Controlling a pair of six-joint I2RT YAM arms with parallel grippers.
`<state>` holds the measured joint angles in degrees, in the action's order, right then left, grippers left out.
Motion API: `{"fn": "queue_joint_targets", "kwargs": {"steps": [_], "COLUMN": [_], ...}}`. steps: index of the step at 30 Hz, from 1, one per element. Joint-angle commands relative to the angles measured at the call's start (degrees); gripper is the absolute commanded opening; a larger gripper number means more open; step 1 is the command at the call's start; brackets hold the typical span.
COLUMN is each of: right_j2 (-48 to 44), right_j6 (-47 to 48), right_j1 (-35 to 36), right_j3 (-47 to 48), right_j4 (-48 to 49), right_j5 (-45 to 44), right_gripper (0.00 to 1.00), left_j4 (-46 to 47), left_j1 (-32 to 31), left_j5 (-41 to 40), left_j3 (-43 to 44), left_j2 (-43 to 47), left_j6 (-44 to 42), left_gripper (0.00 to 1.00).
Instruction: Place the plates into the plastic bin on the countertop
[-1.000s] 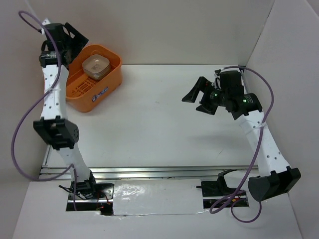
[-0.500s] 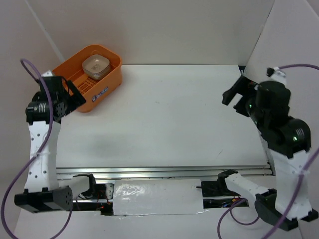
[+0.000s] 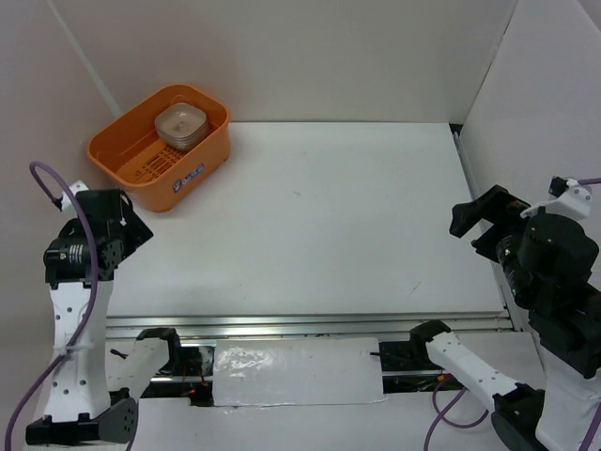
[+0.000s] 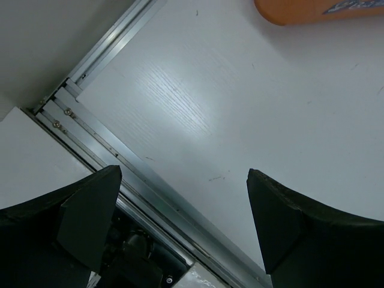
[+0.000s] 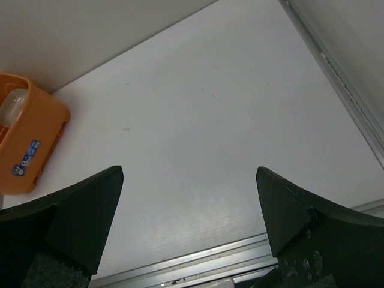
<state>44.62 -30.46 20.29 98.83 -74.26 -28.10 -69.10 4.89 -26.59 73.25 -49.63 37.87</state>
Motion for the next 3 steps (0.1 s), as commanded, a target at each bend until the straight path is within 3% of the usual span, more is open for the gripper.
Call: {"fn": "queue_joint_targets", "kwargs": {"steps": [1,3], "right_j2": [0.7,0.9], "right_j6": [-0.6,-0.9], "right_j1": [1.1,1.2], "right_j3": [1.3,2.0], "right_j4": [-0.8,-0.9], "right_j5": [-3.0,-2.8], "right_gripper": [1.00,1.00], "left_j4": [-1.1,-2.0], "left_j1": [-1.4,-3.5], "left_j5": [-5.9,-9.5], "left_j3": [5.4,7.2], "left_j2": [-1.5,-2.5], "left_j6": [1.5,1.9], "left_gripper": [0.99,0.99]}}
